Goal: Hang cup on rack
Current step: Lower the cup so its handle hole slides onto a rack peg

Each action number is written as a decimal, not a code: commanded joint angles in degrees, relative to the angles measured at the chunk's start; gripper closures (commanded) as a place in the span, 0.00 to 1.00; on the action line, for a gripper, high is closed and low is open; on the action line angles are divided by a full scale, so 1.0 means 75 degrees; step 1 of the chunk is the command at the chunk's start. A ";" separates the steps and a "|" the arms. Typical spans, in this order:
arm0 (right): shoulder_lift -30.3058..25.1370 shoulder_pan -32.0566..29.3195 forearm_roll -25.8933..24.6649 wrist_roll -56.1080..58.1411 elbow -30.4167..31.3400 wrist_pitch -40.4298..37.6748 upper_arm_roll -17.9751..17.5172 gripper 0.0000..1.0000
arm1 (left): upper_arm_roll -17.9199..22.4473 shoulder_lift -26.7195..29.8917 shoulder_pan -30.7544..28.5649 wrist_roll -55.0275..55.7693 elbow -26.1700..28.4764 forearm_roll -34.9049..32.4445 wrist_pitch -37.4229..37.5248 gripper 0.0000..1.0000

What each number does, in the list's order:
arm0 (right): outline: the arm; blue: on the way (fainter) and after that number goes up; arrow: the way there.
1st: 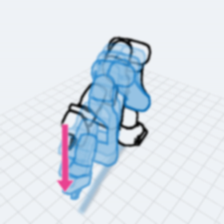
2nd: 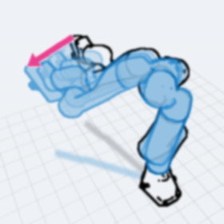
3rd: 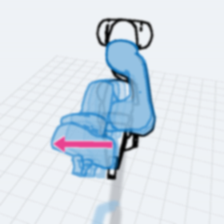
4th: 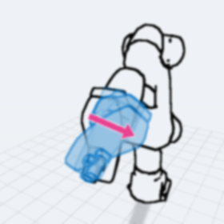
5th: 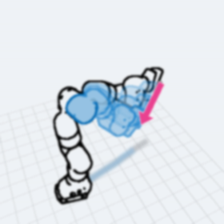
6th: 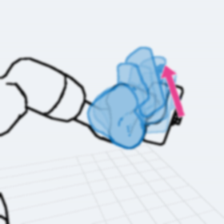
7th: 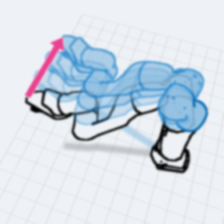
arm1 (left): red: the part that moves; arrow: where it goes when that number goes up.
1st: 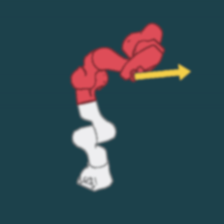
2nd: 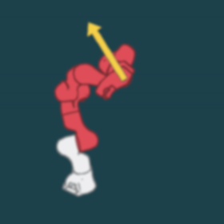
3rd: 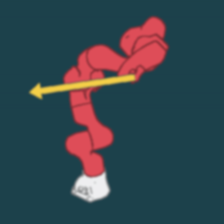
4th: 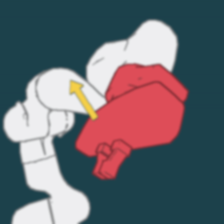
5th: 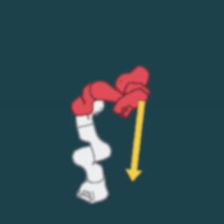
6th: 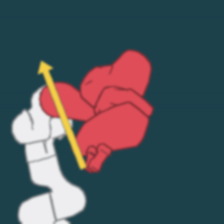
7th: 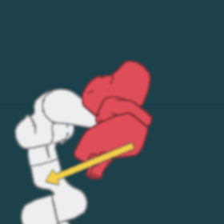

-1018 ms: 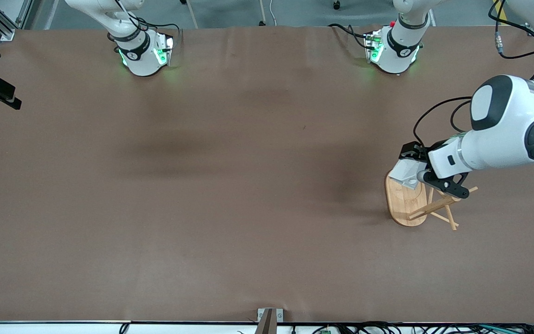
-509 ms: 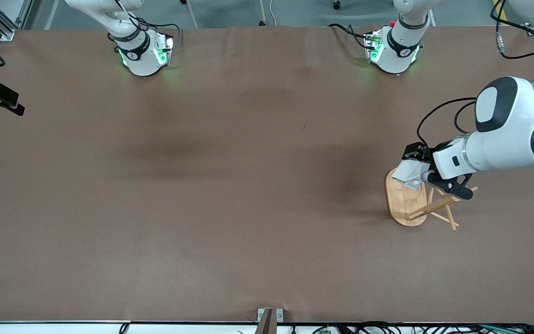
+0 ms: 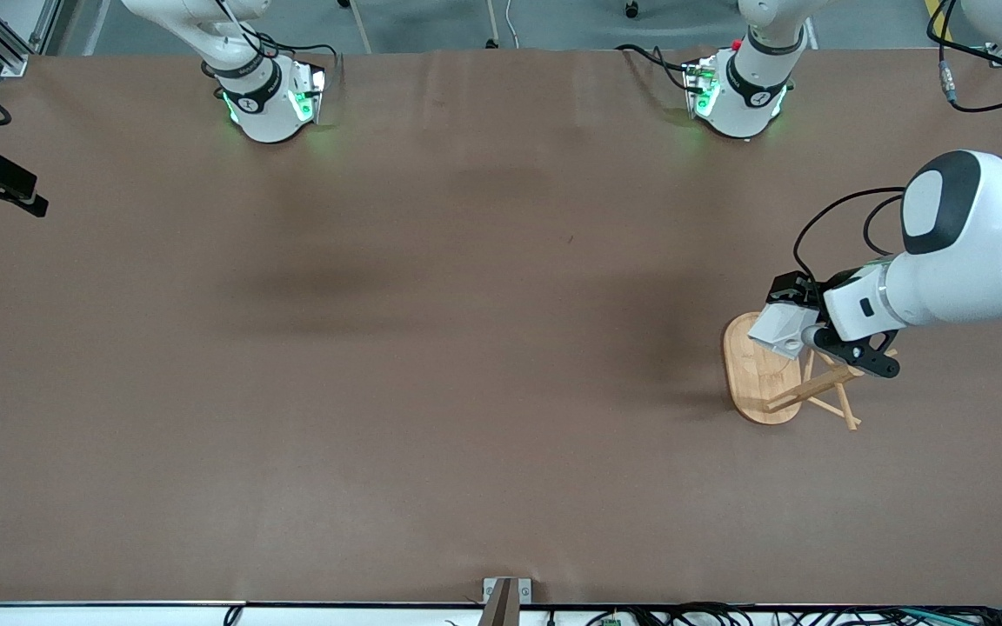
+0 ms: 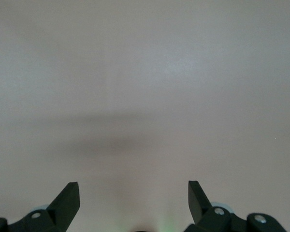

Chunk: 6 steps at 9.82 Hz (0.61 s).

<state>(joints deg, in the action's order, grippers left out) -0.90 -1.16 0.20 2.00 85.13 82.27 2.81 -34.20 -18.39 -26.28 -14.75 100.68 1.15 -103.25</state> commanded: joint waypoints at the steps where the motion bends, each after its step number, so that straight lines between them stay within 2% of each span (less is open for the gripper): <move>1: -0.0092 0.0037 0.0090 -0.0149 0.0098 0.0000 -0.0024 0.01 | -0.0045 -0.0407 -0.0128 -0.0108 -0.0134 -0.0224 -0.0026 0.99; 6: -0.0092 0.0060 0.0090 -0.0196 0.0098 -0.0199 -0.0035 0.01 | -0.0045 -0.0887 -0.0340 -0.0389 -0.0591 -0.0212 -0.0061 0.94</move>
<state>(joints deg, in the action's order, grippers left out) -0.90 -0.84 0.21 1.68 85.16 81.26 2.70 -34.14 -22.16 -28.60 -17.10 97.65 1.08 -103.47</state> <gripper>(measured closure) 0.004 0.229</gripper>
